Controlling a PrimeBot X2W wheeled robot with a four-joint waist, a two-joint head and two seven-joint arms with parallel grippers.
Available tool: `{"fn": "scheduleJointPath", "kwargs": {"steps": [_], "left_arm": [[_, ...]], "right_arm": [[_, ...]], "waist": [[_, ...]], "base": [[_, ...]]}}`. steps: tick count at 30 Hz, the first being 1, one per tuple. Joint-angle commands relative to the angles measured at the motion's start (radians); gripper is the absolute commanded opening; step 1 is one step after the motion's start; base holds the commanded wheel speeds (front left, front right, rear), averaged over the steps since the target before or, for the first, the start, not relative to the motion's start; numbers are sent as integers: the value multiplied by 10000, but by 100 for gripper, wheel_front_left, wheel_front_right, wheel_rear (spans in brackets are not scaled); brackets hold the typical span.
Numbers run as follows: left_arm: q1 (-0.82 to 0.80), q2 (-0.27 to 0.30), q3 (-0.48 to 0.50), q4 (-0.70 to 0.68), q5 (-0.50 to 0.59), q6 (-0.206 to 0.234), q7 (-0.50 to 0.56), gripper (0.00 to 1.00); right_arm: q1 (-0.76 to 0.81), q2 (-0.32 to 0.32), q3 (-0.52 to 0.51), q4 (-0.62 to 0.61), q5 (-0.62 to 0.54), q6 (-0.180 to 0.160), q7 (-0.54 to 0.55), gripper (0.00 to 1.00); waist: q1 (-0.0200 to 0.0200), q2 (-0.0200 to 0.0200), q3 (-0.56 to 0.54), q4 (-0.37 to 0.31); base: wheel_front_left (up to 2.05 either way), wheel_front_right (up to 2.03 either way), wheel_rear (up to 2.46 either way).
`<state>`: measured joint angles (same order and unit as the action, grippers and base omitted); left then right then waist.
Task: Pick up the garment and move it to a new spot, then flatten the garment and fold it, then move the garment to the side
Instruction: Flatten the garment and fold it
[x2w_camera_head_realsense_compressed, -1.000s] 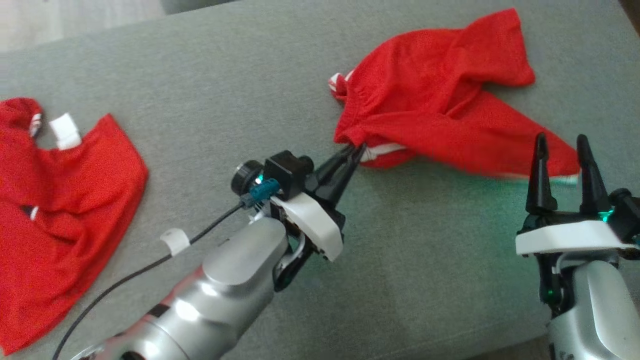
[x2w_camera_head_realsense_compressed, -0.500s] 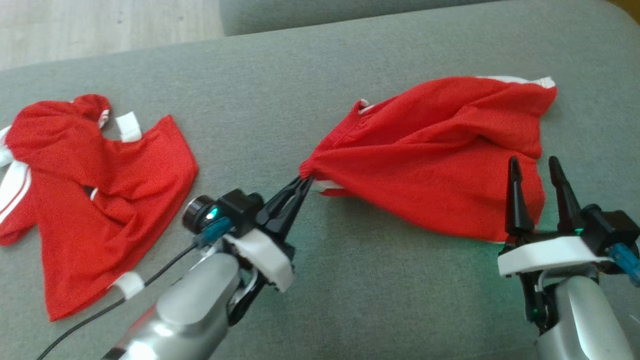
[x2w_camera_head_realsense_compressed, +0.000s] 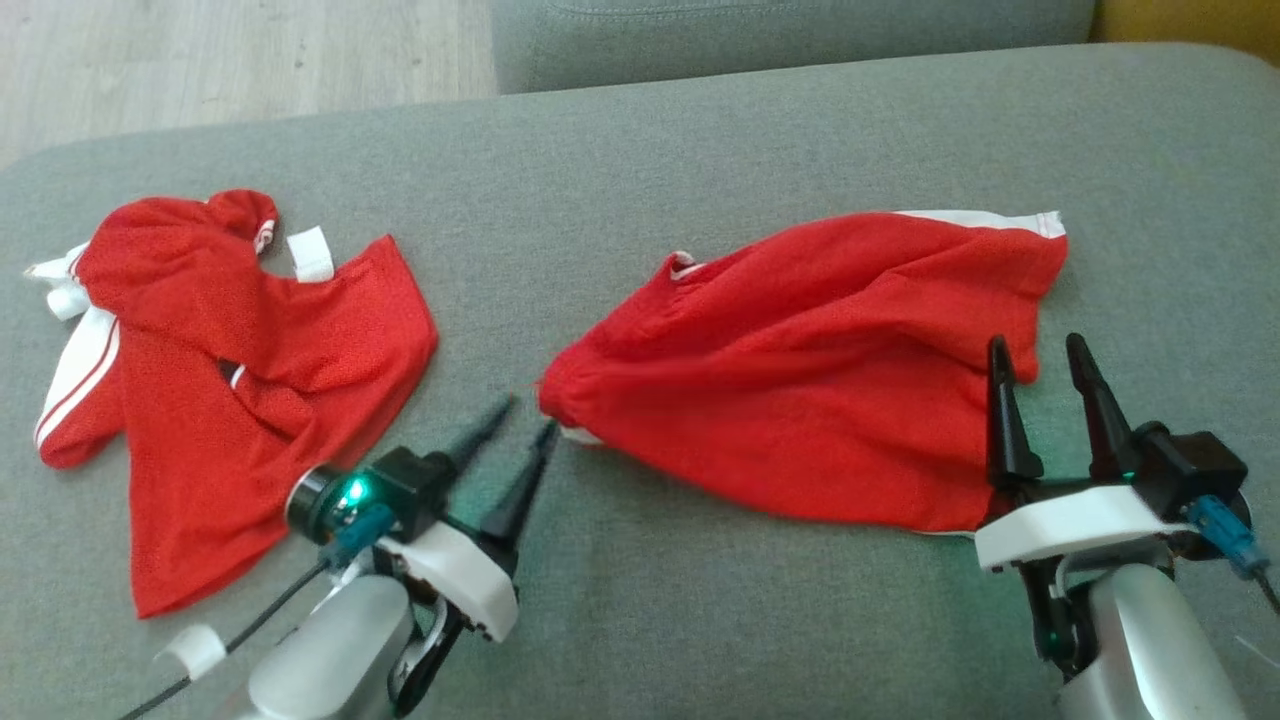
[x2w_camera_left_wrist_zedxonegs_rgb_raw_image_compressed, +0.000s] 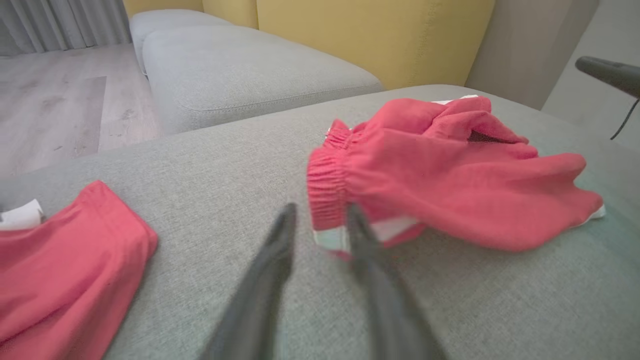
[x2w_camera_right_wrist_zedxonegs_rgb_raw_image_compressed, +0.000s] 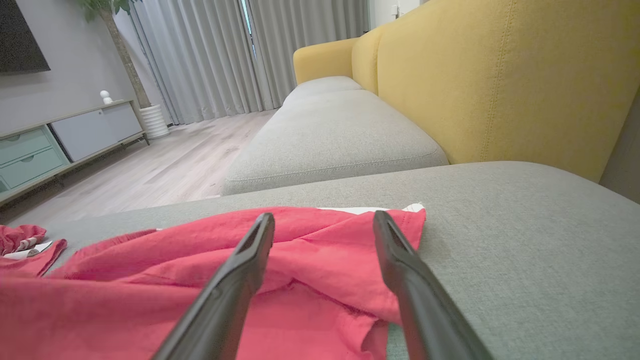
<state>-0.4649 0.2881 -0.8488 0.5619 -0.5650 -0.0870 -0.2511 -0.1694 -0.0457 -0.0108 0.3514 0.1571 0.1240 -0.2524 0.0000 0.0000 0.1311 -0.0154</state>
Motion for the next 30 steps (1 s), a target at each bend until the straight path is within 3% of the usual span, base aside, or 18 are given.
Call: {"fn": "scheduleJointPath", "kwargs": {"steps": [1, 7, 12, 19, 30], "left_arm": [[-201, 256, 448, -279, 32, 163, -106, 100], [559, 80, 2603, -2216, 365, 1018, -106, 100], [1905, -381, 4457, -4079, 1127, 1271, -106, 100], [3304, -1389, 5858, -4977, 2130, 714, -106, 100], [3205, -2106, 6380, -4524, 2939, -141, -107, 100]], "right_arm": [[-26, -45, 290, -245, -18, 67, -93, 100], [-26, -45, 417, -451, -36, 67, -93, 100], [185, -45, 473, -601, 36, 67, -93, 100], [388, -45, 421, -536, 30, 67, -93, 100], [-457, -45, -768, 1108, -132, 67, 987, 100]], "waist": [[0, 0, -41, 13], [0, 0, -248, -24], [0, 0, -458, -68], [0, 0, -463, -19], [0, 0, -126, 148]], "base": [[0, 0, 0], [0, 0, 0], [0, 0, 0], [0, 0, 0], [0, 0, 0]]}}
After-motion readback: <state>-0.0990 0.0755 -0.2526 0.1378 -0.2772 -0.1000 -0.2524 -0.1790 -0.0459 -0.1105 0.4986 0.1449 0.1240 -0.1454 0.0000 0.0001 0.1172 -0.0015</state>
